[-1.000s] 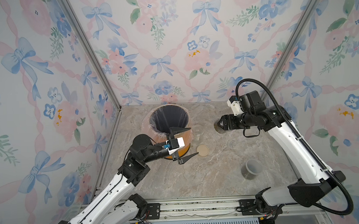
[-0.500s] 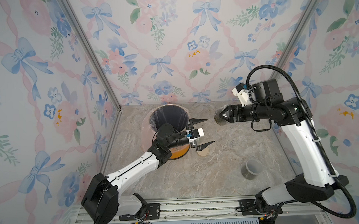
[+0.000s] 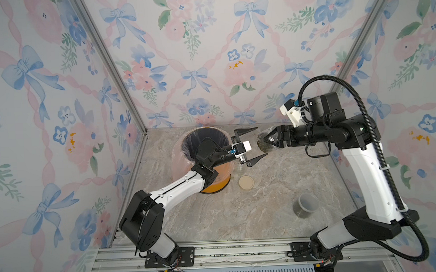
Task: Empty moldy tea leaves from jars
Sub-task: Pick up the jar from the center of the board.
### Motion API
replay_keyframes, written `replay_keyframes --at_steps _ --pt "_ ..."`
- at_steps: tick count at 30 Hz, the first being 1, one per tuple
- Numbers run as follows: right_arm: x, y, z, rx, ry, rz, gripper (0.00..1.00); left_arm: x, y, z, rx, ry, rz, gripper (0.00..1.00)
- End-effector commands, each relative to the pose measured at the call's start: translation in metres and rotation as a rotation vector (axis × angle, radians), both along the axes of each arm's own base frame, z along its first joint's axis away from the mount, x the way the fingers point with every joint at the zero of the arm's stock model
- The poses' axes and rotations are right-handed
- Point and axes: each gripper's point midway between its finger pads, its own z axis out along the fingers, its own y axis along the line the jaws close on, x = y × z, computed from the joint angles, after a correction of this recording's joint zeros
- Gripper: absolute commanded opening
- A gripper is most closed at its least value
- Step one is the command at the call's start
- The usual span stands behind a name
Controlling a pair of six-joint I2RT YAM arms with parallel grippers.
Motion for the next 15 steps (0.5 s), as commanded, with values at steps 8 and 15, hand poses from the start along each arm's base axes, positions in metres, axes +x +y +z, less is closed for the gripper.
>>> replay_keyframes --at_steps 8,15 --pt "-0.010 0.004 0.014 0.072 -0.012 0.020 0.84 -0.001 -0.014 0.014 -0.030 -0.030 -0.088 0.98" --pt "-0.009 0.006 0.013 0.083 -0.010 0.024 0.84 0.002 -0.020 0.015 -0.026 -0.040 -0.105 0.90"
